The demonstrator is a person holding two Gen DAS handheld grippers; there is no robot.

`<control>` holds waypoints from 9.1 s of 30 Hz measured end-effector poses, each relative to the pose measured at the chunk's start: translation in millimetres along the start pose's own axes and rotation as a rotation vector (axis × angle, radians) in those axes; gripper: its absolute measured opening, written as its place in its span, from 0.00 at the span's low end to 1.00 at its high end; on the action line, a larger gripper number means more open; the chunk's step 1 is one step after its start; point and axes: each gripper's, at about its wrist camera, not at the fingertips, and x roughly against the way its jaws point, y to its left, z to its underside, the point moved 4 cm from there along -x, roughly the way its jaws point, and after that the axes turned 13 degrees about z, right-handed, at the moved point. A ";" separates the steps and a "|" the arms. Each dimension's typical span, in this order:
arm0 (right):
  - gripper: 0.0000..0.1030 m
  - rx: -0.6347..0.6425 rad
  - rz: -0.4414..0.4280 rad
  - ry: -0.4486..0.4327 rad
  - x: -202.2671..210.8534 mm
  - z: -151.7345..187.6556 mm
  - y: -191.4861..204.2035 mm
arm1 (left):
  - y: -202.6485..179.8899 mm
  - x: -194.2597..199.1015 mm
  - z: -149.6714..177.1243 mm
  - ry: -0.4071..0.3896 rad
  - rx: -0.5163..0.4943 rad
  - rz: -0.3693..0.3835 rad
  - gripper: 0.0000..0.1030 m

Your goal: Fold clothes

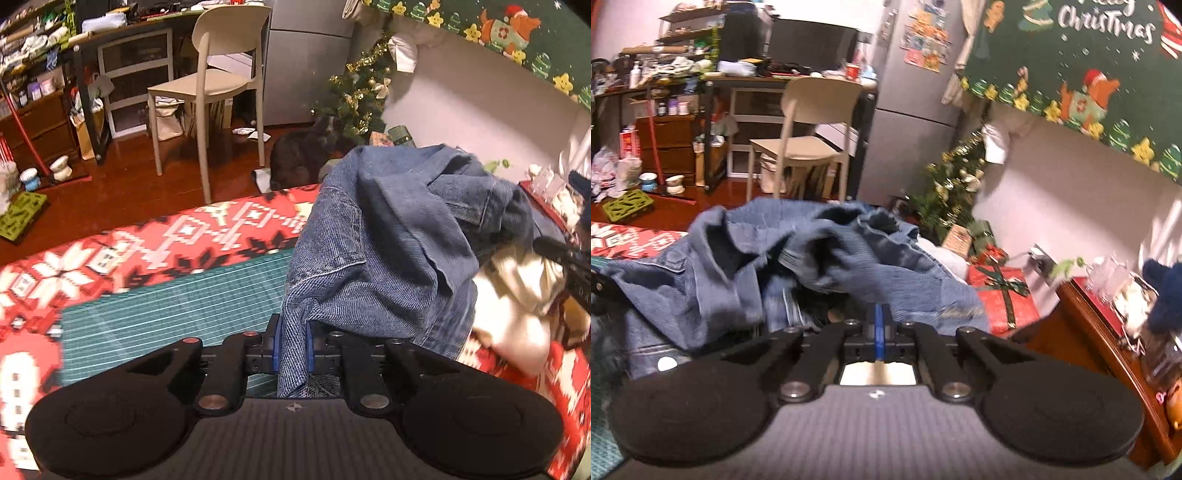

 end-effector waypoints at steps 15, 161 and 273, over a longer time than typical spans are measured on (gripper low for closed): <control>0.00 0.174 -0.292 0.011 97.5 -35.5 115.7 | 76.6 121.8 69.6 0.175 -0.041 -0.075 0.12; 0.60 0.126 -0.644 0.329 97.3 61.2 200.9 | 164.9 202.6 149.8 0.034 -0.024 -0.358 0.48; 0.10 0.091 -0.460 0.260 76.3 54.4 140.3 | 154.6 159.0 127.7 0.014 0.176 -0.001 0.07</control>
